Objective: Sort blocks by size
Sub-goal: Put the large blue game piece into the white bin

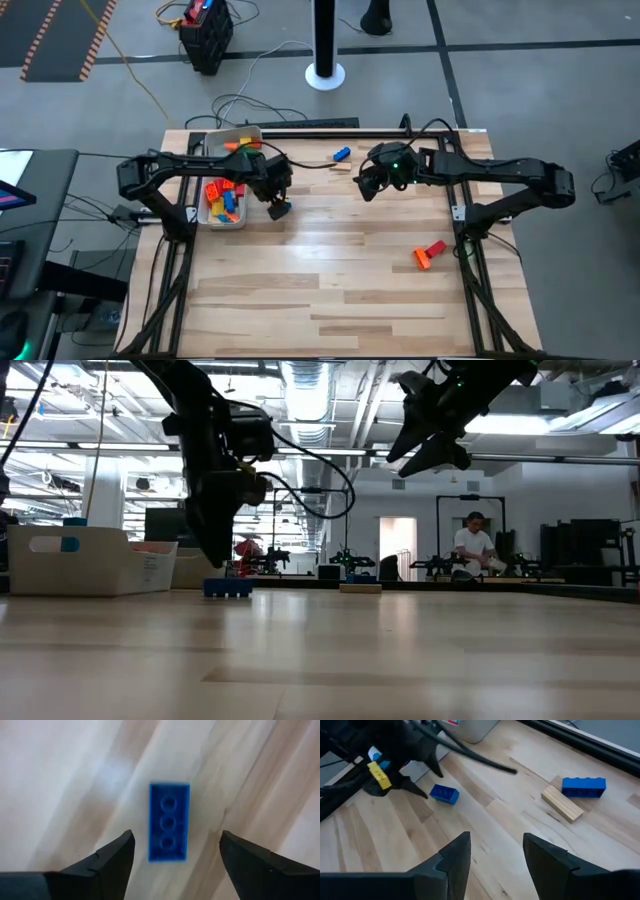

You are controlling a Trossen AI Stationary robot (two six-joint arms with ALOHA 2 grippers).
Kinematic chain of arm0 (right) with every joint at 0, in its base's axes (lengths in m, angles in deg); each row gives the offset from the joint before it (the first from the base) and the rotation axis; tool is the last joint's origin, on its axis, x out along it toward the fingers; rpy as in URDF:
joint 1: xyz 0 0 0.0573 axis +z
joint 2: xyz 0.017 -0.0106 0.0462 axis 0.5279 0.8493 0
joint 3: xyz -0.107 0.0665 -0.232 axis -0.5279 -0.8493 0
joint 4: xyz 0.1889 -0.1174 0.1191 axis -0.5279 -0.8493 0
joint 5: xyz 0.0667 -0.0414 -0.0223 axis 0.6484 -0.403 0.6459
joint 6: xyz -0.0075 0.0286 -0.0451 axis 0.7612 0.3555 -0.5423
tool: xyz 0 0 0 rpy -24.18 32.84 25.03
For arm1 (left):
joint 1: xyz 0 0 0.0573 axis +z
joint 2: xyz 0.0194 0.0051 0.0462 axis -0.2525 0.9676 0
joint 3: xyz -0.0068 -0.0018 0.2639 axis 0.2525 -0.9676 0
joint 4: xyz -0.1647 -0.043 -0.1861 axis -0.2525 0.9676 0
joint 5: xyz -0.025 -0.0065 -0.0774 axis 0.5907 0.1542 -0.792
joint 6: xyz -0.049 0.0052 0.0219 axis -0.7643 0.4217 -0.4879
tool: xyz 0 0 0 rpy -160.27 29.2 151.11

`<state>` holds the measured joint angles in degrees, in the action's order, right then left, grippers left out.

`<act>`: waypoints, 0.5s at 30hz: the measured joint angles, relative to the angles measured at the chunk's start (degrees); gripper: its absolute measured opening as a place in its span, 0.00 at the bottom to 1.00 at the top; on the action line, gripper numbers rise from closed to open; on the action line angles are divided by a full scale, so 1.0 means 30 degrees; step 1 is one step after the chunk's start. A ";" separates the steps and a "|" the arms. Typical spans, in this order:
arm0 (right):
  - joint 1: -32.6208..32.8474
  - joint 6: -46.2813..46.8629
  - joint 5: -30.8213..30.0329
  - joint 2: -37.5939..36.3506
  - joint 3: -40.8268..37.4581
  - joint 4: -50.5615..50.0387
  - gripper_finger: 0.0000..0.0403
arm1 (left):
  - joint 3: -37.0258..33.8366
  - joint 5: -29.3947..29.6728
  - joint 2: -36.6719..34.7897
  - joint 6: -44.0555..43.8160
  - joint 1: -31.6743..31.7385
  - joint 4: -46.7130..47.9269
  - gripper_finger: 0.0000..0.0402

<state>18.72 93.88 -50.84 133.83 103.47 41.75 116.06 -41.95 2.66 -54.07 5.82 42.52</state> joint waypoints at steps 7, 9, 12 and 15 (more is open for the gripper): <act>0.0010 -0.0137 -0.0007 -0.0005 0.0006 0.0113 0.51 | -0.0585 0.0180 -0.0015 0.1531 -0.0065 -0.2614 0.71; 0.0013 -0.0166 -0.0009 -0.0007 -0.0001 0.0113 0.51 | -0.0977 0.0193 -0.0015 0.1816 -0.0179 -0.3258 0.71; 0.0013 -0.0373 -0.0007 -0.0007 0.0005 0.0113 0.51 | -0.1290 0.0368 -0.0010 0.1942 -0.0344 -0.3640 0.71; 0.0013 -0.0480 -0.0007 -0.0007 0.0002 0.0113 0.51 | -0.1963 0.0444 -0.0036 0.1928 -0.0437 -0.4473 0.71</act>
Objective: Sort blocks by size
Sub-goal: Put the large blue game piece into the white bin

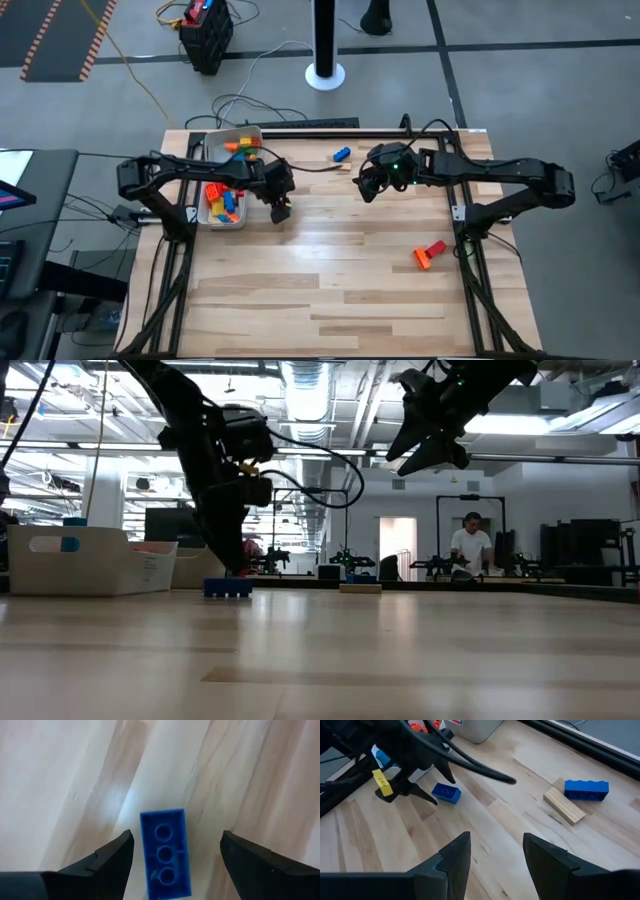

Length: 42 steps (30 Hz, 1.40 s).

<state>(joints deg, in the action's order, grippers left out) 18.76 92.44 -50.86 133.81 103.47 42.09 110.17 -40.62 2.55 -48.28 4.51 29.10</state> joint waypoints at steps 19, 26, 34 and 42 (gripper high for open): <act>0.0277 -0.0199 0.0010 0.0000 0.0003 -0.0030 0.51 | -0.1927 0.0667 0.0015 -0.1843 -0.0480 -0.1564 0.40; 0.0668 -0.0415 0.0022 -0.0168 -0.0003 -0.0459 0.51 | -0.1324 0.0639 -0.0753 -0.3691 -0.0353 0.0250 0.30; 0.0874 -0.0524 0.0015 -0.0714 0.0004 -0.0991 0.51 | -0.0747 0.2810 -0.4887 -0.5354 -0.0341 0.4564 0.30; 0.0874 -0.0999 0.0022 -0.0801 0.0004 -0.0913 0.51 | -0.0754 0.7983 -1.0008 -1.1102 -0.0334 1.1249 0.31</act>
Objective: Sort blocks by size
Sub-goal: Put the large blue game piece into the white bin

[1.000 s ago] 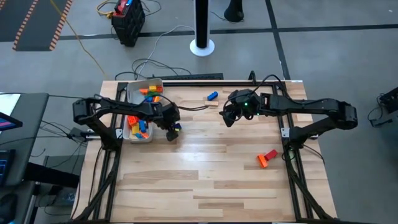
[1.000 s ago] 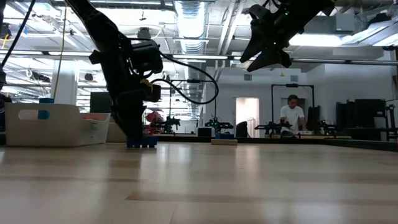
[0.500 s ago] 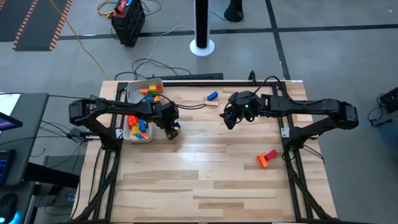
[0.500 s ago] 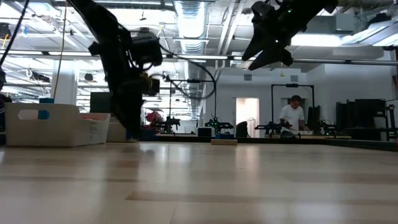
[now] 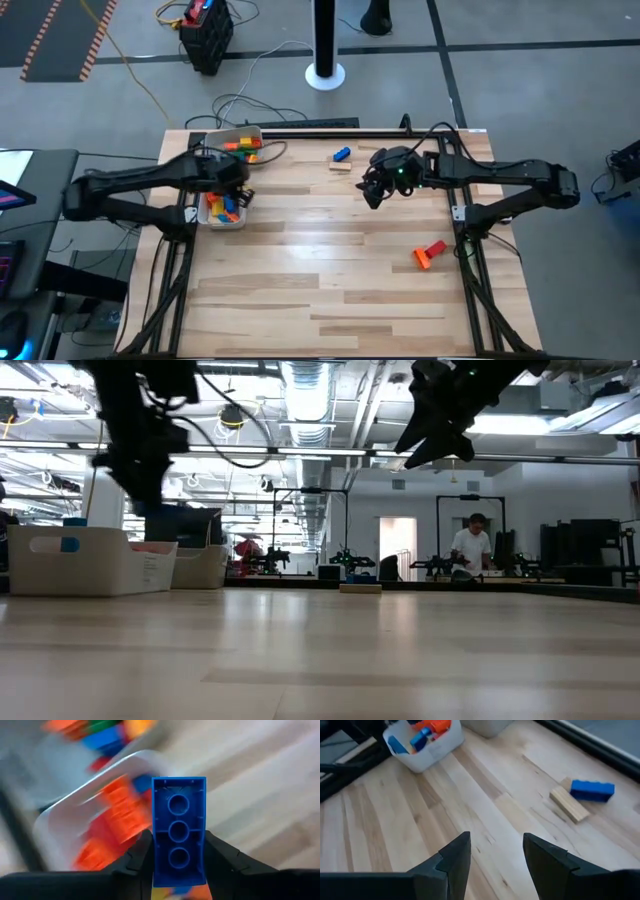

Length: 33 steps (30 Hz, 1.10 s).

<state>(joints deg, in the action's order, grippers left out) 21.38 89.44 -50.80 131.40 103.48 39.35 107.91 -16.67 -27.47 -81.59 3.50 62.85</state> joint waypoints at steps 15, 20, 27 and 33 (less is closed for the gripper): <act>-0.0115 0.0015 0.0007 0.0000 0.0000 0.1001 0.51 | 0.0581 0.1426 -0.0690 -0.0567 0.0010 0.2393 0.64; 0.0124 0.0491 0.0000 0.0000 0.0000 0.1029 0.51 | 0.0627 0.0193 0.0436 0.1796 0.0345 -0.1183 0.64; 0.0102 0.1653 0.0000 0.0000 0.0000 0.0549 0.51 | 0.0627 -0.2787 0.4295 0.4721 0.1022 -0.7827 0.63; 0.0095 0.3606 0.0007 -0.0131 0.0000 -0.2292 0.51 | 0.2051 -0.5403 0.7986 0.7528 0.1673 -1.1294 0.63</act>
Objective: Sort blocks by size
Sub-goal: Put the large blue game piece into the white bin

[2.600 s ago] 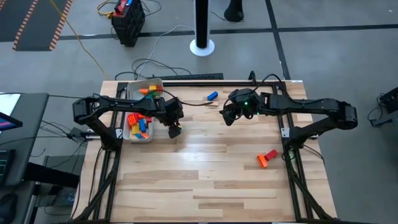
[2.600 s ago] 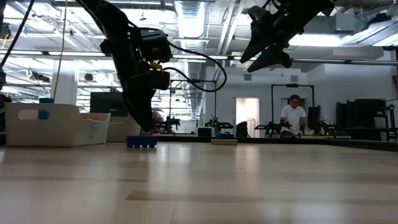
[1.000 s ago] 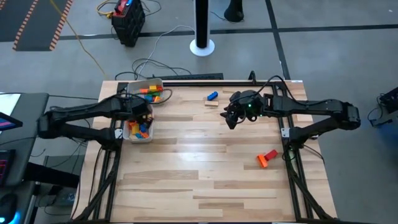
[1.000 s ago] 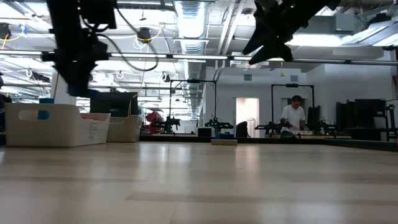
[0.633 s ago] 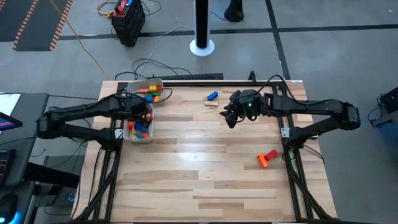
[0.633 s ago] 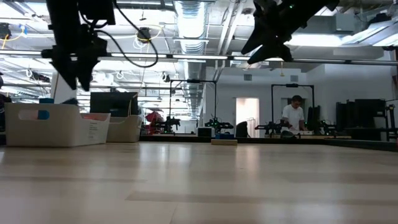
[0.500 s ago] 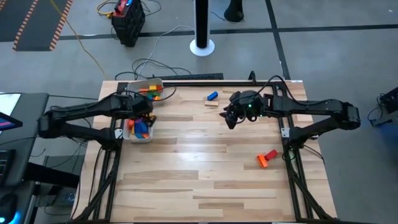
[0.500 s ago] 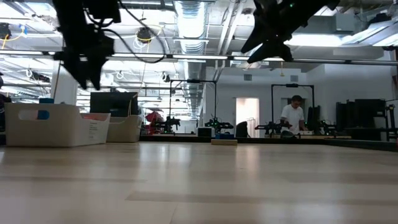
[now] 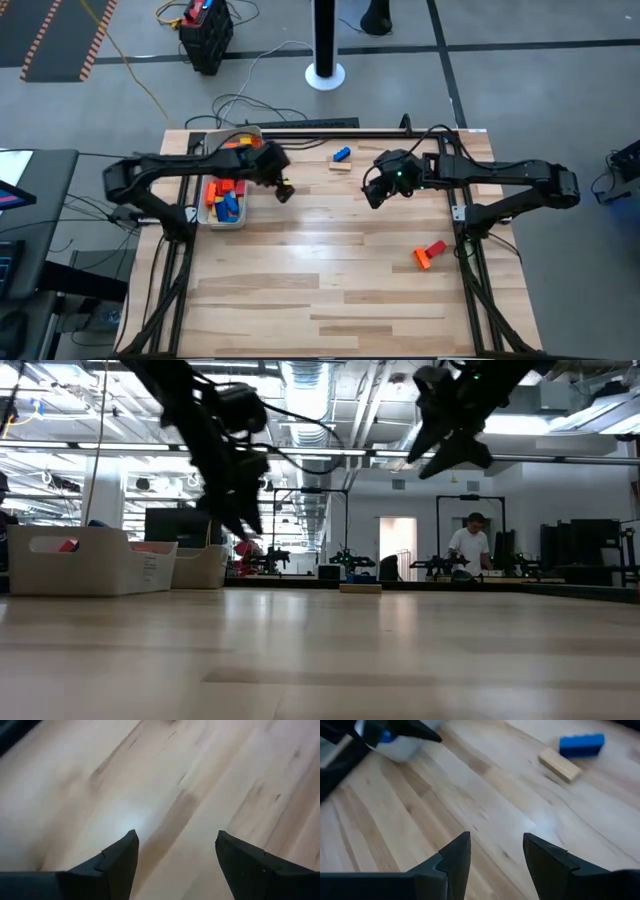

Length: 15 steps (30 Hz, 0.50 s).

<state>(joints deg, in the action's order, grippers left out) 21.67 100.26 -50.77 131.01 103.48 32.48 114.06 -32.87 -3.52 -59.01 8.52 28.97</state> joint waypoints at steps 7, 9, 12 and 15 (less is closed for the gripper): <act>0.0284 0.1636 0.0029 -0.1025 0.0000 -0.2929 0.51 | 0.3714 -0.1415 0.3627 0.5254 0.0080 -0.0728 0.63; 0.0284 0.2421 0.0029 -0.1294 0.0000 -0.4157 0.51 | 0.4903 -0.1906 0.4685 0.5454 0.0307 -0.0634 0.63; 0.0536 0.3306 0.0015 -0.1535 0.0000 -0.5555 0.51 | 0.6584 -0.2879 0.6330 0.5461 0.0768 -0.0722 0.63; 0.1146 0.3901 0.0022 -0.1754 0.0000 -0.5706 0.51 | 0.8319 -0.2919 0.7926 0.5461 0.1127 -0.0633 0.63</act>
<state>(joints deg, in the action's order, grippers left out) 25.10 111.97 -50.71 125.75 103.48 15.36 139.01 -41.63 20.26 -42.62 11.91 27.07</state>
